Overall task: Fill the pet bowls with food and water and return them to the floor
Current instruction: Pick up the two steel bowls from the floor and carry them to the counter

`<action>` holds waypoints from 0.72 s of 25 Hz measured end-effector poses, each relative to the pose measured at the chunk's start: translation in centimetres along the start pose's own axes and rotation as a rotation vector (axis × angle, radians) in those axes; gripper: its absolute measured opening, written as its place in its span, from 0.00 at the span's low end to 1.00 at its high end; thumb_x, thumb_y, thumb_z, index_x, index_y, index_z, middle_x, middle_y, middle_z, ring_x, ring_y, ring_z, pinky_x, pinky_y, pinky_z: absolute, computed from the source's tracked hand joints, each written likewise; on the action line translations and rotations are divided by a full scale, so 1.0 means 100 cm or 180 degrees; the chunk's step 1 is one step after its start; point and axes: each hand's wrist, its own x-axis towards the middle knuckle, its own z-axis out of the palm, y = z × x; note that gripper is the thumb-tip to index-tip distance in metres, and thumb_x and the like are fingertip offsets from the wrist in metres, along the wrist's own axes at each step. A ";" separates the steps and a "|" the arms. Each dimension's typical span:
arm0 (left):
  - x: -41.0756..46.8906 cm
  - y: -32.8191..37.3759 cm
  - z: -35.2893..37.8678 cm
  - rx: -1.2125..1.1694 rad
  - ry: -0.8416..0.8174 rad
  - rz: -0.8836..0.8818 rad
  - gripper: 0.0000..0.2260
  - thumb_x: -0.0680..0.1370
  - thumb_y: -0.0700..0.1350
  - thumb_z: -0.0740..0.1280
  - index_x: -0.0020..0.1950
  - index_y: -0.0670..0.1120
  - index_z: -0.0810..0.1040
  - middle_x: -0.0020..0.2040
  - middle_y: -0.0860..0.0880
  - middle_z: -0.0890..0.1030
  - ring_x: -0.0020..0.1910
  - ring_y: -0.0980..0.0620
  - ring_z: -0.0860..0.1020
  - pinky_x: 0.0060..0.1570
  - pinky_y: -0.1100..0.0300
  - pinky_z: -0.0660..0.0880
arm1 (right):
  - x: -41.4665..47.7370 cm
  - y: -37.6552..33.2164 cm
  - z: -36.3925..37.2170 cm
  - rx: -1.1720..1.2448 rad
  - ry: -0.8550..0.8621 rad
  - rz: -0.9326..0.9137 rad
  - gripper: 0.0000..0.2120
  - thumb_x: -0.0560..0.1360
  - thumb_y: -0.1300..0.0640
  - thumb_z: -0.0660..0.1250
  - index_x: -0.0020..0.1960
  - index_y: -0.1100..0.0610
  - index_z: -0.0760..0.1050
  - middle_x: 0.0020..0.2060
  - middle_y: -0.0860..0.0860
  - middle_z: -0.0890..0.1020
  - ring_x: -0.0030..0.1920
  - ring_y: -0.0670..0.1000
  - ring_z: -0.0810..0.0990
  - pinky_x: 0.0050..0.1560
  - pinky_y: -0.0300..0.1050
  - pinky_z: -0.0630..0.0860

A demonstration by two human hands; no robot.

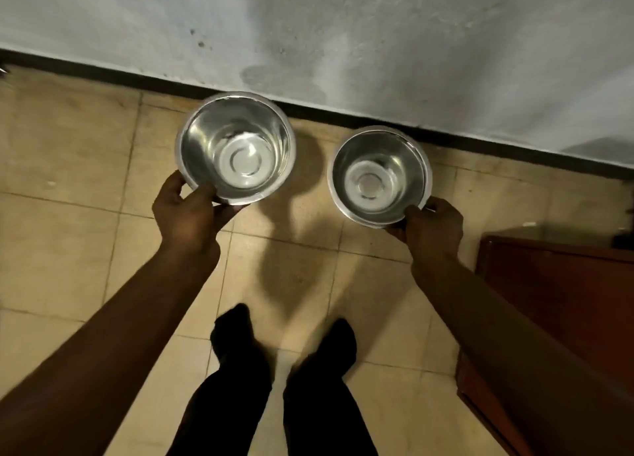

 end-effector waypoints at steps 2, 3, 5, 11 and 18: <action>-0.050 0.053 -0.009 0.0025 -0.0207 0.0116 0.19 0.79 0.29 0.68 0.67 0.43 0.80 0.55 0.39 0.83 0.51 0.41 0.84 0.47 0.52 0.87 | -0.053 -0.038 -0.035 0.0246 0.0009 -0.0009 0.11 0.77 0.70 0.69 0.59 0.64 0.80 0.48 0.61 0.86 0.45 0.60 0.89 0.39 0.48 0.87; -0.077 0.080 -0.013 0.0097 -0.0324 0.0166 0.18 0.79 0.30 0.68 0.67 0.44 0.81 0.58 0.36 0.83 0.51 0.42 0.83 0.49 0.51 0.87 | -0.083 -0.059 -0.055 0.0347 0.0007 -0.0022 0.09 0.77 0.69 0.69 0.57 0.64 0.81 0.49 0.63 0.86 0.45 0.60 0.90 0.40 0.48 0.87; -0.127 0.128 -0.016 0.0169 -0.0589 0.0257 0.19 0.78 0.31 0.70 0.67 0.44 0.82 0.63 0.33 0.82 0.50 0.44 0.81 0.52 0.48 0.87 | -0.136 -0.095 -0.091 0.0543 0.0027 -0.0088 0.06 0.78 0.69 0.69 0.53 0.63 0.81 0.49 0.65 0.87 0.46 0.60 0.90 0.42 0.49 0.87; -0.284 0.256 -0.038 0.0614 -0.1584 0.0563 0.17 0.79 0.33 0.69 0.67 0.44 0.84 0.57 0.42 0.86 0.50 0.43 0.82 0.48 0.54 0.86 | -0.332 -0.182 -0.211 0.0661 0.0537 -0.0473 0.05 0.80 0.66 0.69 0.53 0.62 0.83 0.44 0.60 0.88 0.44 0.60 0.90 0.42 0.51 0.88; -0.434 0.338 -0.072 0.1333 -0.2836 0.1026 0.17 0.80 0.35 0.69 0.68 0.45 0.84 0.40 0.49 0.83 0.41 0.43 0.84 0.57 0.44 0.86 | -0.533 -0.182 -0.323 0.0994 0.1593 -0.0446 0.10 0.83 0.63 0.68 0.63 0.57 0.81 0.39 0.53 0.89 0.35 0.52 0.89 0.36 0.45 0.86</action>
